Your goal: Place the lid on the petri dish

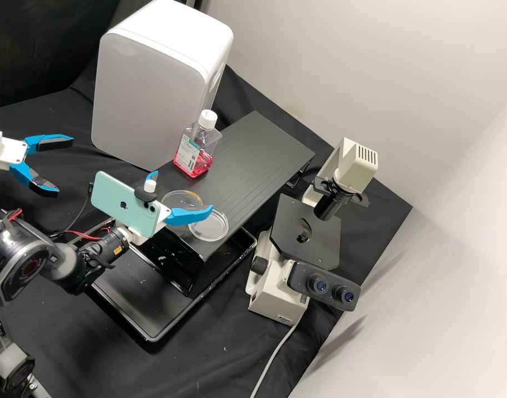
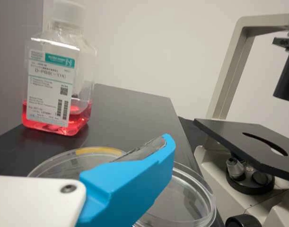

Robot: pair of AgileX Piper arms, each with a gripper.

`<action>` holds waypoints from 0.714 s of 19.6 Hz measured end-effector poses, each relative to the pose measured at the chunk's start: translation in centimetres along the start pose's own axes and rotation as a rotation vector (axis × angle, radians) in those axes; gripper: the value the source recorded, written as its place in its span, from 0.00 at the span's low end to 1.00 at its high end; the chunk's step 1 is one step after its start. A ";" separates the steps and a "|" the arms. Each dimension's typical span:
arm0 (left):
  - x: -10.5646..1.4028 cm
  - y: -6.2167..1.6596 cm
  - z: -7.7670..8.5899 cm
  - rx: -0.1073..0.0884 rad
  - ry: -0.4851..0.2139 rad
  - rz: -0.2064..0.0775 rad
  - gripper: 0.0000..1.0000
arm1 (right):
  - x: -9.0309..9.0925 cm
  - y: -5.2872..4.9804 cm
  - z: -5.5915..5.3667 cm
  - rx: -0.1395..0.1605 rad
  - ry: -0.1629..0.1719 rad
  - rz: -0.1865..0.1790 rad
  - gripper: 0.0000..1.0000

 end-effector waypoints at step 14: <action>0.3 0.05 0.0 0.002 -0.007 0.001 1.00 | -1.8 0.0 1.6 -0.010 -0.067 -0.015 1.00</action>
